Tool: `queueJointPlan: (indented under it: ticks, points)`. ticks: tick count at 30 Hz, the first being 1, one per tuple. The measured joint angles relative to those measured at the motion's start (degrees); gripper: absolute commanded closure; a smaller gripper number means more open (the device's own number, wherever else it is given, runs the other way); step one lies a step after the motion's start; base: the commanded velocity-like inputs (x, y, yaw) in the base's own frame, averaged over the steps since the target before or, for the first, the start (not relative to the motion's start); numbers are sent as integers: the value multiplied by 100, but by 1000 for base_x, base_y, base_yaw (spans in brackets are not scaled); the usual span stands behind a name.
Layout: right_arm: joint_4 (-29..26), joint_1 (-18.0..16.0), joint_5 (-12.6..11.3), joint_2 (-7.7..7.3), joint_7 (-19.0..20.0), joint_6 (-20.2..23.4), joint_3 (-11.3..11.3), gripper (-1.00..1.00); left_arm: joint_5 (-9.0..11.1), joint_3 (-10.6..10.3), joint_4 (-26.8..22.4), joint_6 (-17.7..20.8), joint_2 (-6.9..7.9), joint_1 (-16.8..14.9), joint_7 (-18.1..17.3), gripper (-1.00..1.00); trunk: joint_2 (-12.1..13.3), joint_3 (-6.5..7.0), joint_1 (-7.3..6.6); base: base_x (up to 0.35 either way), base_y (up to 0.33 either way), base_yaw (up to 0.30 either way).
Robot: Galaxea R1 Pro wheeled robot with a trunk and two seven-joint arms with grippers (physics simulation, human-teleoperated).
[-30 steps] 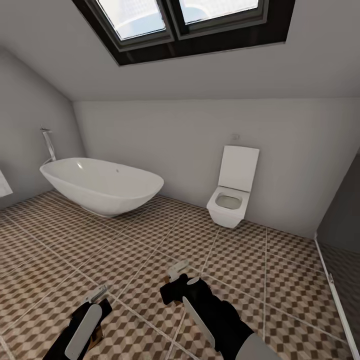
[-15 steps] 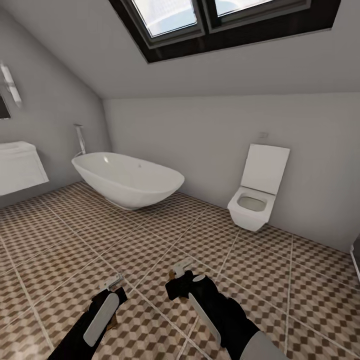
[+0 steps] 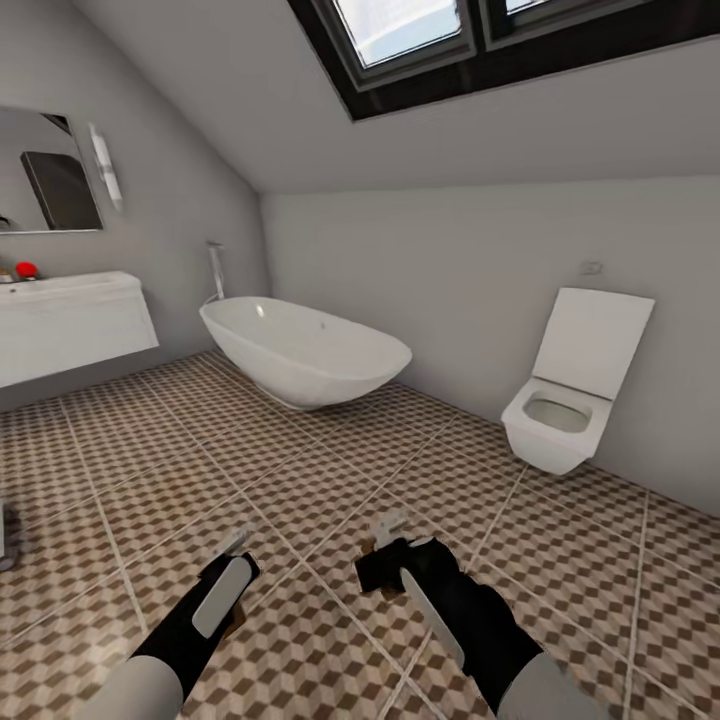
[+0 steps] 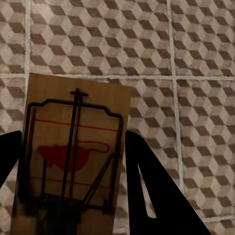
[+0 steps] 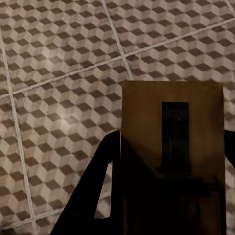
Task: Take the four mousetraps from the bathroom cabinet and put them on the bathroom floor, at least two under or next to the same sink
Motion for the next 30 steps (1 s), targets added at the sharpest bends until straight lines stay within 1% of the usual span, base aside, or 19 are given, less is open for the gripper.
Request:
queueJointPlan:
  ticks: [1,4,8,10,11,13,14,19,23,30]
  points:
    - [140,-51,-4,69,-1,1,-9,100,4,-3,8,-16,-5,3,-68,100,-40,-18,22,0,0,291]
    - [299,-125,-3,144,-2,1,-19,100,11,-1,18,10,-23,7,-174,100,-160,-72,88,0,0,292]
    - [375,-165,0,177,0,2,-23,100,22,27,168,131,-14,7,-226,100,-321,-146,176,0,0,292]
    - [399,-181,-2,190,1,-1,-23,100,51,57,403,179,20,-7,-295,100,-401,-186,220,0,0,283]
    - [408,-184,13,196,0,-76,-16,100,35,21,405,176,3,10,-517,100,-403,-189,220,0,0,274]
    - [413,-185,21,198,-1,-101,-12,100,20,-38,389,178,-3,20,-596,100,-403,-196,220,0,0,272]
    - [436,-185,33,203,-4,-115,-3,100,5,-95,418,189,53,55,-680,100,-403,-200,220,0,0,271]
    - [560,-185,68,208,-10,-137,26,100,-16,-125,440,185,117,163,-733,100,-403,-210,220,99,26,274]
    - [602,-186,79,213,-21,-187,39,100,-9,-128,445,192,205,229,-745,100,-403,-212,220,265,105,278]
    - [680,-186,77,211,-35,-354,38,100,-14,-131,444,191,242,253,-748,100,-403,-213,220,313,133,280]
